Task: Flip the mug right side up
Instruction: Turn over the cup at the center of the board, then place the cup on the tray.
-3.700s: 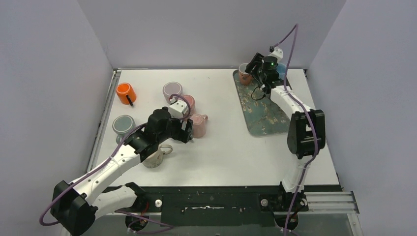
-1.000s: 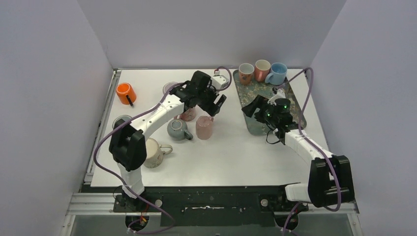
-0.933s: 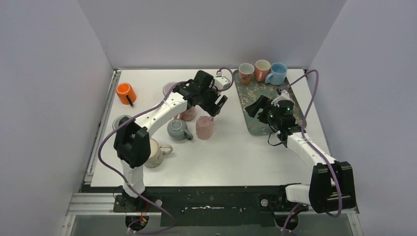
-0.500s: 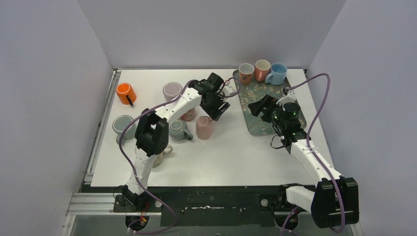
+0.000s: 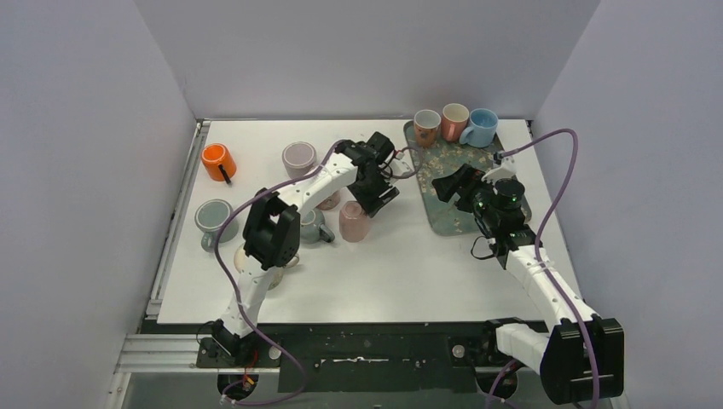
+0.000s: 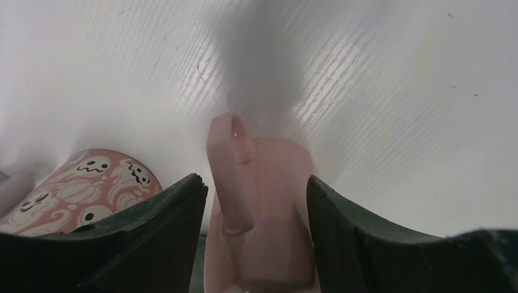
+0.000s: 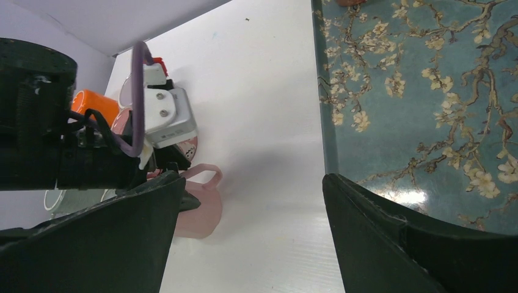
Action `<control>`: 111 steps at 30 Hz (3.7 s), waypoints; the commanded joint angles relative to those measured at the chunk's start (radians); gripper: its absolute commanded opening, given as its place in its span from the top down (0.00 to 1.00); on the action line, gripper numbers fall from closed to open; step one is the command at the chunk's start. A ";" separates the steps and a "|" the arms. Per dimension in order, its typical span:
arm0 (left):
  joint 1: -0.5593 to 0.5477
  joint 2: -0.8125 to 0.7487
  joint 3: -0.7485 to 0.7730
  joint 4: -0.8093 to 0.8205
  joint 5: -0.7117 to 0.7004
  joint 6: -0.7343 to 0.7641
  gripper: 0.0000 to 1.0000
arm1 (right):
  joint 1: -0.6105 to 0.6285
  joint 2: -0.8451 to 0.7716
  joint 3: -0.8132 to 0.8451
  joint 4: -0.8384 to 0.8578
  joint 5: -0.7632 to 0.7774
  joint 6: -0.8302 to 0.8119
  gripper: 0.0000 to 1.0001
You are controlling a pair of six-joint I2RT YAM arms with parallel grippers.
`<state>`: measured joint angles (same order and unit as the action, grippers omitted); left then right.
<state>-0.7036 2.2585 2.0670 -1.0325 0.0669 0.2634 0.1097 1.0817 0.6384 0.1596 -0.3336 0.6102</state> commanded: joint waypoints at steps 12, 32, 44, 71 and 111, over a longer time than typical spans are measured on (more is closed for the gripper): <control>-0.015 0.043 0.100 -0.088 -0.030 0.048 0.94 | -0.007 -0.042 0.037 -0.007 -0.009 -0.044 0.14; -0.020 -0.274 -0.068 0.133 0.118 -0.101 1.00 | -0.007 -0.048 -0.093 0.345 -0.320 0.026 0.38; 0.068 -0.591 -0.456 0.615 0.504 -0.367 1.00 | 0.020 0.029 -0.132 0.775 -0.585 0.160 0.55; 0.118 -0.795 -0.749 0.948 0.794 -0.501 1.00 | 0.190 0.220 -0.020 0.786 -0.622 0.112 0.49; 0.116 -0.989 -0.889 0.680 0.332 -0.229 0.03 | 0.182 0.265 0.531 -0.425 -0.034 -0.529 1.00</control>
<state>-0.5873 1.3579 1.2228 -0.3496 0.5167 -0.0372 0.3069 1.3239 0.9970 -0.0303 -0.5903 0.2379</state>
